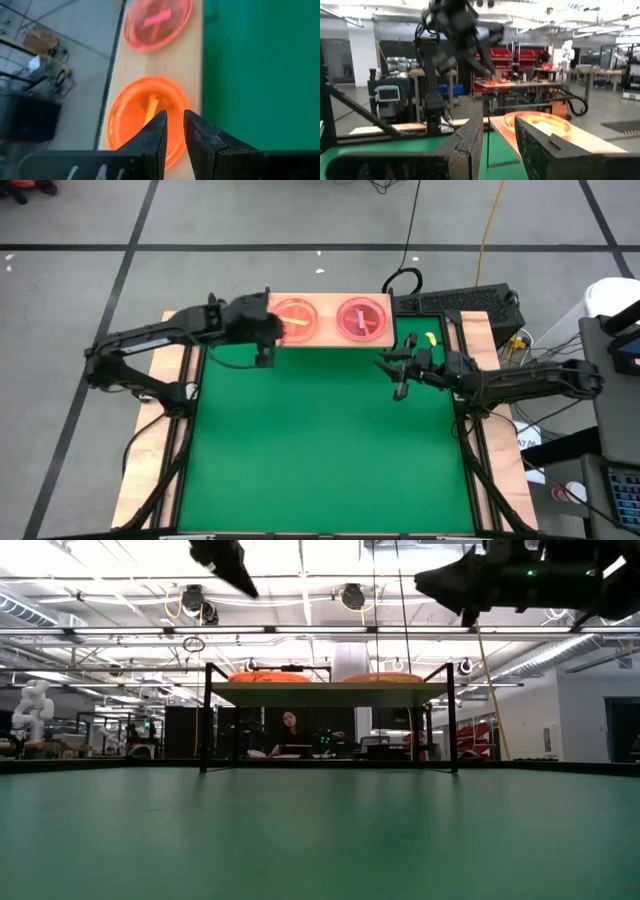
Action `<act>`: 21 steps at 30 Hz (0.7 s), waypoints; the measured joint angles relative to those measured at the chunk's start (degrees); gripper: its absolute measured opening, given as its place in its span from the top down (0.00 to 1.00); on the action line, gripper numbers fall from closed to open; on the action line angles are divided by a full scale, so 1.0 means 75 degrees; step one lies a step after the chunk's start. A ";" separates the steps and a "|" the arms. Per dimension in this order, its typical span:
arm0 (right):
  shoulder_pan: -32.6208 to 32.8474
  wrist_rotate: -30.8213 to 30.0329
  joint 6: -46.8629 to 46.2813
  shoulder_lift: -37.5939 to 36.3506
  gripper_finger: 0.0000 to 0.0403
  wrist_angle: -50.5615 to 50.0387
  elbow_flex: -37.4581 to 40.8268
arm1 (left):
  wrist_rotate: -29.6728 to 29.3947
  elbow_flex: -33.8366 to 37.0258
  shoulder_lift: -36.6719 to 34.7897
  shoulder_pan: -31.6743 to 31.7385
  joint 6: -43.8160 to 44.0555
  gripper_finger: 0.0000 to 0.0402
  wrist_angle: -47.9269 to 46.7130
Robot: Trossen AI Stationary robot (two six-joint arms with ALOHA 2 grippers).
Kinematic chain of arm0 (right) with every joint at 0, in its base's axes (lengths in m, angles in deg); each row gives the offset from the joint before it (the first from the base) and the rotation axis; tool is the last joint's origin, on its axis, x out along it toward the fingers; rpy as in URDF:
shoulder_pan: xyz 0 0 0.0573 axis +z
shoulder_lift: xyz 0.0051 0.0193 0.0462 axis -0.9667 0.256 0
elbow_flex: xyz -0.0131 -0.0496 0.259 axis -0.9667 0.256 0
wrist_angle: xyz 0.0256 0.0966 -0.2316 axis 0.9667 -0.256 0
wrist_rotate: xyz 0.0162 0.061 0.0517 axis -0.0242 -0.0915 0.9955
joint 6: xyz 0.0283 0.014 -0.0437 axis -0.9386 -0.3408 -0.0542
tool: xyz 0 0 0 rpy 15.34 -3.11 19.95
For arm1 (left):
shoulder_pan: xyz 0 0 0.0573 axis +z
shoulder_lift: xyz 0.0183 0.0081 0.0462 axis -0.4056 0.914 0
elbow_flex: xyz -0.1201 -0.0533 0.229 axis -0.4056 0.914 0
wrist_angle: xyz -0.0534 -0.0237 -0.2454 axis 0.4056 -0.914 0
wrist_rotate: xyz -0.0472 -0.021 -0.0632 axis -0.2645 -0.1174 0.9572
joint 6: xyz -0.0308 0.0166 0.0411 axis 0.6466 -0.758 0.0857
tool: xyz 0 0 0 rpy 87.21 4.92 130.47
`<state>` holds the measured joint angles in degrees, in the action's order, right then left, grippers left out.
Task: Place and stack plates onto a shelf
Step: Return to Home Position
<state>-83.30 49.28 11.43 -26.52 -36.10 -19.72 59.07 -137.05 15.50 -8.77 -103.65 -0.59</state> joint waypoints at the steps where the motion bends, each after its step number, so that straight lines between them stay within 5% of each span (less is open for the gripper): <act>1: -0.0020 0.0004 -0.0016 -0.0224 0.76 -0.0317 0.0000 | 0.0145 0.0000 -0.0201 -0.0043 0.0200 0.82 0.0007; 11: -0.0004 0.0010 0.0256 -0.1550 0.76 -0.3235 -0.0437 | 0.0654 0.0349 -0.2112 -0.0890 0.1404 0.99 0.0179; 16: -0.0004 -0.0048 0.1005 -0.1601 0.76 -0.4011 -0.0560 | 0.0596 0.1493 -0.3154 -0.1437 0.1907 0.99 0.1147; 21: -0.0007 -0.0940 0.1218 -0.1649 0.76 -0.4077 -0.0392 | 0.0379 0.3191 -0.4512 -0.1782 0.2358 0.99 0.2451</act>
<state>-83.35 42.23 20.56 -38.89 -66.68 -22.66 61.91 -113.12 -18.34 -22.14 -85.97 17.79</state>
